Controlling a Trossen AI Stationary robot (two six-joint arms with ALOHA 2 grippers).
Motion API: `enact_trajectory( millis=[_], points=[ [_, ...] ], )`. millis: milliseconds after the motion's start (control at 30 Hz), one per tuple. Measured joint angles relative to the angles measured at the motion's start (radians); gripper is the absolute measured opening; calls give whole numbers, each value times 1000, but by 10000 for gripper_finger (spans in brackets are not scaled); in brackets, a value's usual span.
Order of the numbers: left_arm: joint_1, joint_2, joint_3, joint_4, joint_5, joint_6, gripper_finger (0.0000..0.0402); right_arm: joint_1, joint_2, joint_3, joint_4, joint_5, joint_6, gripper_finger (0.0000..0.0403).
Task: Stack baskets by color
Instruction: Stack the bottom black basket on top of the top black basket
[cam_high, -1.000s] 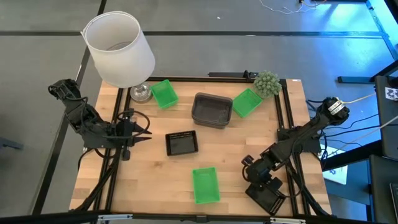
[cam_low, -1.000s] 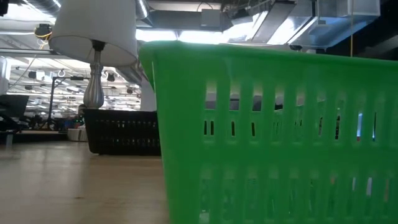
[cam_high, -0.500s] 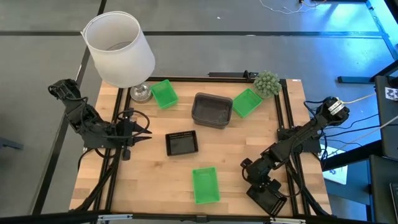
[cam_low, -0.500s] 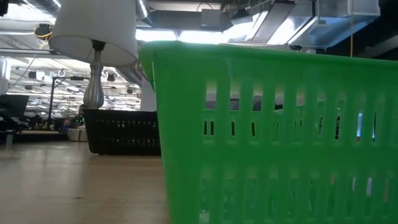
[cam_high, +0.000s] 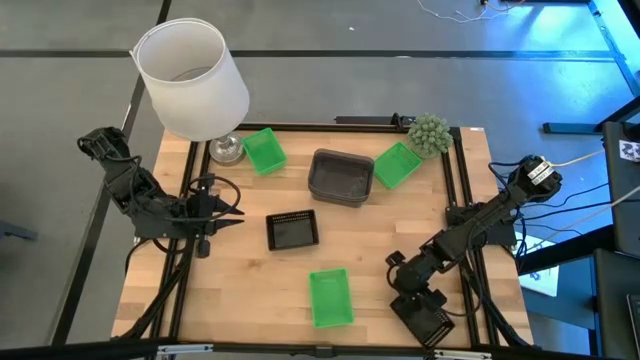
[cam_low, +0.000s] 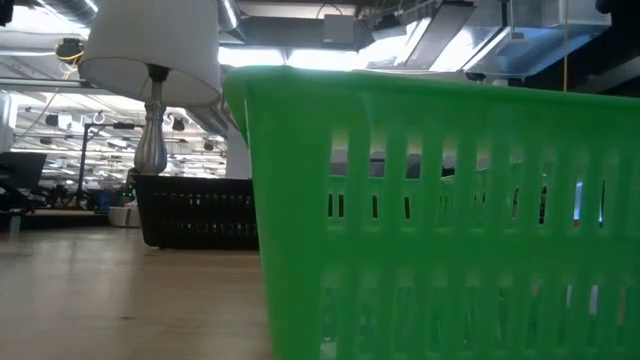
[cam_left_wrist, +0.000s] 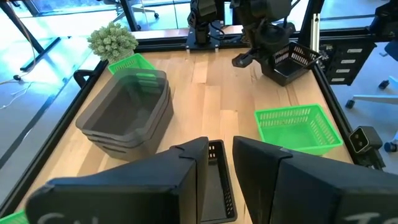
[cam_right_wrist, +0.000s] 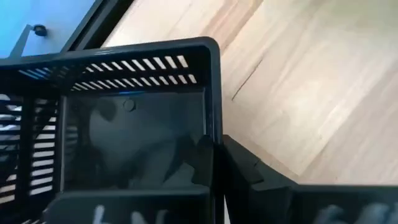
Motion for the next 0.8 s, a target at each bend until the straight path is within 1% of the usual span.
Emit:
enact_trajectory(
  millis=[67, 167, 333, 433, 667, 733, 800],
  points=[
    [0, 0, 0, 0, 0, 0, 66, -1, 0, 0, 2, 30, 41, 13],
    [0, 0, 0, 0, 0, 0, 66, -18, 0, 11, -2, 44, 70, 8],
    [0, 0, 0, 0, 0, -20, 66, -61, 0, 90, -18, 57, 165, 6],
    [0, 0, 0, 0, 9, -23, 66, -88, 0, 177, -106, 75, 188, 6],
    [0, 0, 0, -1, 30, -18, 66, -154, 0, 433, -431, 198, 201, 6],
    [0, 0, 0, -1, 40, -11, 66, -175, 0, 500, -474, 246, 222, 6],
    [0, 0, 0, -1, 43, -4, 66, -204, 0, 556, -472, 309, 255, 6]
  ],
)
